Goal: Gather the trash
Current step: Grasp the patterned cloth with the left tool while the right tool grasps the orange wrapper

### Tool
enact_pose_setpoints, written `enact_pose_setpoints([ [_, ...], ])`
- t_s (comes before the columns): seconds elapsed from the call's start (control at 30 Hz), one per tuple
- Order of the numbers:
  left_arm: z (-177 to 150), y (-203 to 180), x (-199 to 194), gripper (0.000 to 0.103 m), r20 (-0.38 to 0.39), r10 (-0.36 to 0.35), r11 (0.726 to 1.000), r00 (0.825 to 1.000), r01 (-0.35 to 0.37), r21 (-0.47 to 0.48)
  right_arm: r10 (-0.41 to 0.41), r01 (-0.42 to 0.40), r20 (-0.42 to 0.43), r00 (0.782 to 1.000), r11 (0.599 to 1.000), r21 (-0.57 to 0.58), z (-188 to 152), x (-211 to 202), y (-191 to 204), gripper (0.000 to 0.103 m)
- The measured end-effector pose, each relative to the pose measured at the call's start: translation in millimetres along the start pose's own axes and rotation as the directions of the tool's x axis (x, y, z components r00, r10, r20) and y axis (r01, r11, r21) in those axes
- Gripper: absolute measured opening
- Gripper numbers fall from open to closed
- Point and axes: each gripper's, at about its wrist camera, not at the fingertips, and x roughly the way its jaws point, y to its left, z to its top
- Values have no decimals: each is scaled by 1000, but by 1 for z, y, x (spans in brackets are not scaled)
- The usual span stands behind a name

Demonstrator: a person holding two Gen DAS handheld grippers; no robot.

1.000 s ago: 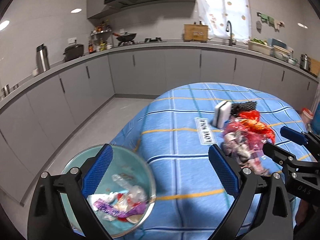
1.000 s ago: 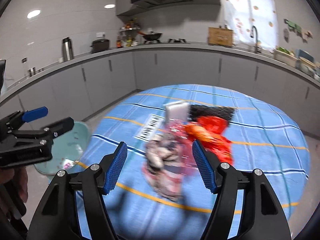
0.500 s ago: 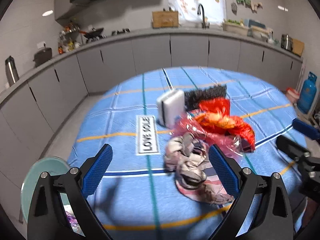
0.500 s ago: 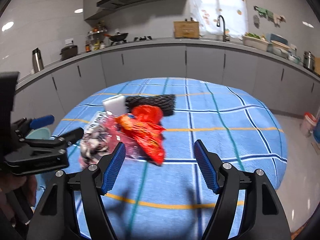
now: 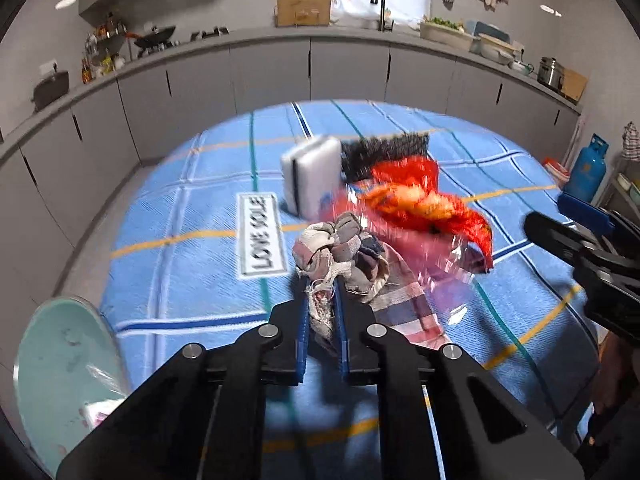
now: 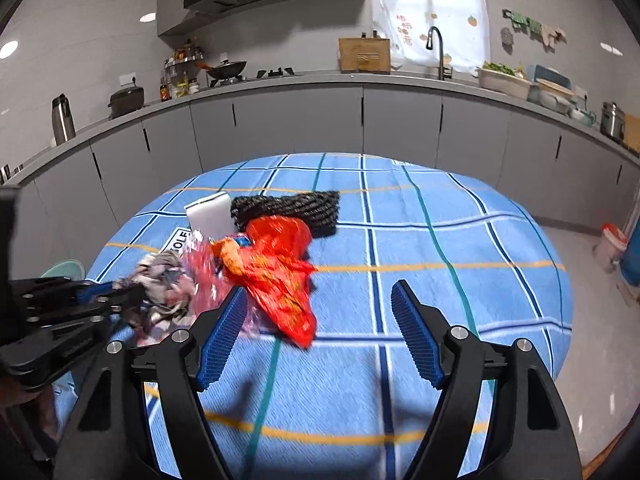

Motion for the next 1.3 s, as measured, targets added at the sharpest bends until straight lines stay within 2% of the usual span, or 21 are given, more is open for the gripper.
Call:
enact_pose_setpoints([
  [0.17,4,14,-24,11,45,35,999,998,-35,-1,11,-11,-11,1000,998,-58,15,17,20,72],
  [0.3,2,25,-28,11,45,42,999,998,-41,-18,13,-22,-81,997,994,-108,21,43,33,69],
  [0.4,0,31,-32,11,52,46,998,998,-44,-36,20,-36,-133,991,992,-124,18,59,36,57],
  [0.43,0,33,-32,11,54,46,998,997,-44,-40,22,-42,-155,988,992,-122,17,63,36,40],
  [0.57,-1,38,-41,11,71,47,997,996,-42,-61,63,-80,-163,985,991,-105,16,60,33,23],
  [0.63,0,38,-47,11,85,45,997,995,-40,-64,77,-92,-152,985,991,-96,15,53,32,20],
  [0.97,3,38,-92,11,174,59,996,983,-47,-71,126,-128,-27,992,991,-51,20,-6,27,18],
  [1.3,0,46,-131,11,233,114,992,966,-96,-87,178,-175,49,983,983,-52,25,-50,42,18],
])
